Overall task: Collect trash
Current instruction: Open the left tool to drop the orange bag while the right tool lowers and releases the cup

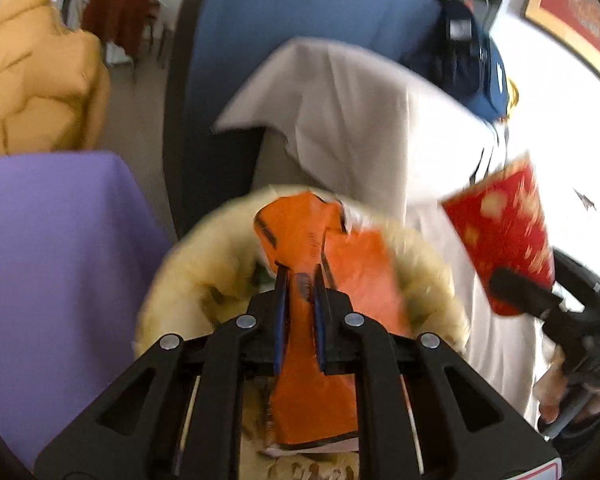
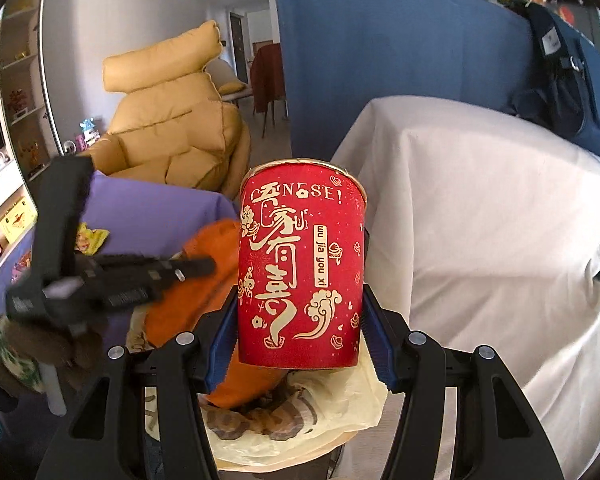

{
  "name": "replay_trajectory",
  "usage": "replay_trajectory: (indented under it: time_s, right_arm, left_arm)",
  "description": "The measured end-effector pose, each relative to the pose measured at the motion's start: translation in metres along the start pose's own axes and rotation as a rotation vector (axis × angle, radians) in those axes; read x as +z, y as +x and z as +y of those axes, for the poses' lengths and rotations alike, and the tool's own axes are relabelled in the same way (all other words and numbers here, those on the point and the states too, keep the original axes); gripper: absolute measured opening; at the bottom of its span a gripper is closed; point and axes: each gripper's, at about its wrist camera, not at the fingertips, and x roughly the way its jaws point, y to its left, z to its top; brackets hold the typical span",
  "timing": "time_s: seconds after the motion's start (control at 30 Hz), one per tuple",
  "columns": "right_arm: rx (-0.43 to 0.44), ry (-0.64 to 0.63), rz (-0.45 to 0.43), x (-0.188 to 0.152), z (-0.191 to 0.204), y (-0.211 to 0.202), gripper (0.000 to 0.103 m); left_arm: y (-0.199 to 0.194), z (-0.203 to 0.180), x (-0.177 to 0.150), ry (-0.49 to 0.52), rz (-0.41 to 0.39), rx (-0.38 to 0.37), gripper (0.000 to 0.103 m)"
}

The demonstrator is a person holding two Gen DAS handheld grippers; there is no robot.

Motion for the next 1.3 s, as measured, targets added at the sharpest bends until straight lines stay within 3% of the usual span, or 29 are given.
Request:
replay_trajectory:
  time_s: [0.03, 0.1, 0.17, 0.47, 0.57, 0.67, 0.83, 1.3]
  right_arm:
    - [0.002, 0.001, 0.005, 0.000, -0.001, 0.004, 0.054]
    - [0.017, 0.007, 0.015, -0.003, -0.004, 0.008, 0.054]
    - [0.024, 0.005, 0.023, -0.003, -0.002, 0.014, 0.054]
    - [0.104, -0.084, 0.069, 0.006, 0.042, 0.044, 0.054]
    - [0.120, -0.138, 0.176, 0.005, 0.059, 0.072, 0.054]
    - [0.082, -0.186, 0.288, -0.005, 0.066, 0.100, 0.054]
    - [0.049, -0.189, 0.385, -0.017, 0.064, 0.119, 0.054]
    - [0.078, -0.120, 0.275, -0.015, 0.064, 0.073, 0.058]
  left_arm:
    - [0.003, 0.000, -0.003, -0.004, 0.009, -0.015, 0.011]
    - [0.005, 0.004, -0.008, -0.027, 0.017, -0.039, 0.034]
    - [-0.003, 0.013, -0.007, -0.074, 0.017, -0.074, 0.047]
    - [-0.082, 0.048, -0.003, -0.180, -0.112, 0.018, 0.051]
    - [-0.107, 0.059, -0.013, -0.201, -0.129, 0.066, 0.051]
    - [-0.124, 0.064, -0.023, -0.197, -0.138, 0.092, 0.051]
    - [-0.142, 0.065, -0.040, -0.147, -0.127, 0.134, 0.051]
    - [-0.175, 0.085, -0.070, -0.160, -0.144, 0.161, 0.055]
